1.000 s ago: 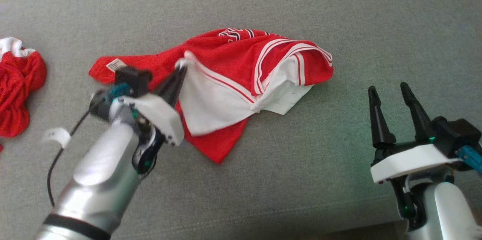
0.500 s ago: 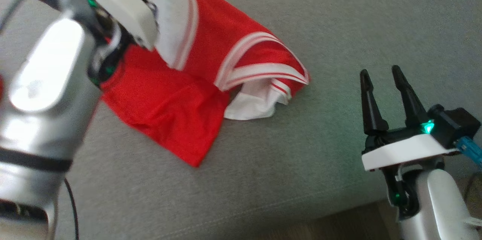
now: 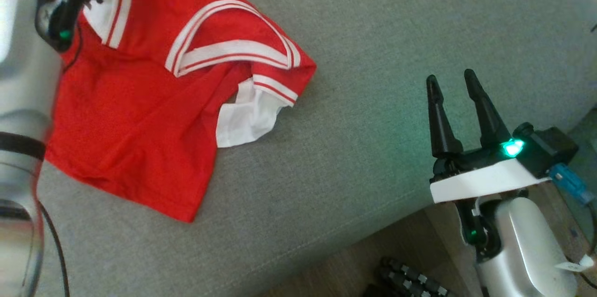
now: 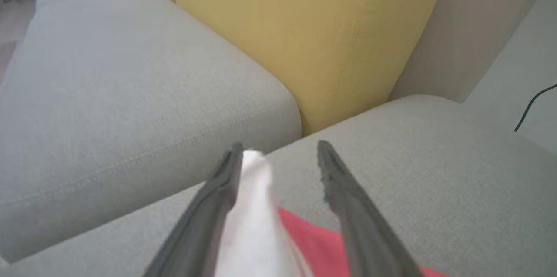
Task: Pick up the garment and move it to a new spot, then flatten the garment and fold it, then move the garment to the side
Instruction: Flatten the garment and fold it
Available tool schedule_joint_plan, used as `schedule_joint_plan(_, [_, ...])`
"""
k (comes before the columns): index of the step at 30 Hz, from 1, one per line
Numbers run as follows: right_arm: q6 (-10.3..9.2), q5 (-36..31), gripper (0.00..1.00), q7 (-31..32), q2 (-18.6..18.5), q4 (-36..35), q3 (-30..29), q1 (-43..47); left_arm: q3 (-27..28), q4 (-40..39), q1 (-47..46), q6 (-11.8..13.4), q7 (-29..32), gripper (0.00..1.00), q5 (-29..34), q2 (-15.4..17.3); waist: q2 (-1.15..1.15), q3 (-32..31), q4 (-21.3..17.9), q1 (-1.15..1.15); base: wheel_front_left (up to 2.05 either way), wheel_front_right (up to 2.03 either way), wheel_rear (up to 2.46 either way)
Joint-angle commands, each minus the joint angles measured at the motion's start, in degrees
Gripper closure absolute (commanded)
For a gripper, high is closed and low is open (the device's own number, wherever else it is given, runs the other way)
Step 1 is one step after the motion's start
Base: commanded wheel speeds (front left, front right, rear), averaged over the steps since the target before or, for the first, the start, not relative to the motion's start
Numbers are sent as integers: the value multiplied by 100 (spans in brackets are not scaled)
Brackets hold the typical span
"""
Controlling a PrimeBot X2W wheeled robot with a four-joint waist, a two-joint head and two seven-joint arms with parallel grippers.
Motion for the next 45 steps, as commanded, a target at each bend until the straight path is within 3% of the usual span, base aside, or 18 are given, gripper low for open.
schedule_joint_plan(1, [-4, 48, 0, -78, -22, -134, 82, -157, 56, -55, -286, -38, -115, 0, -18, 130, 0, 71, 29, 0, 0, 0, 0])
schedule_joint_plan(6, [-4, -78, 0, -78, -22, -105, 29, -214, -109, 10, -83, -43, -676, 0, 54, 26, 0, -26, 319, 0, 0, 0, 0])
schedule_joint_plan(8, [-4, -155, 0, -39, -22, -114, -14, -214, -134, -70, 98, 73, -924, 0, 115, -9, 0, -112, 464, 0, 0, 0, 0])
schedule_joint_plan(14, [-4, -390, 0, 145, -22, -177, -191, -147, -7, -1032, 1052, 650, -1223, 0, 293, 30, 0, -452, 945, 0, 0, 0, 0])
schedule_joint_plan(22, [-4, -608, 0, 428, -22, -289, -328, 42, 652, -3431, 3246, 1565, -1234, 0, 500, 385, 0, -913, 1418, 0, 0, 0, 0])
schedule_joint_plan(30, [-4, -734, 0, 650, -22, -384, -431, 249, 1099, -4876, 5006, 2171, -1235, 0, 532, 612, 0, -1204, 1680, 0, 0, 0, 0])
schedule_joint_plan(36, [-4, -863, 0, 793, -22, -447, -498, 404, 1170, -5430, 5760, 2426, -1235, 0, 561, 711, 0, -1391, 1753, 0, 0, 0, 0])
schedule_joint_plan(45, [-4, -947, 0, 939, -22, -522, -480, 570, 1106, -5668, 6203, 2571, -1180, 0, 548, 728, 0, -1542, 1790, 0, 0, 0, 0])
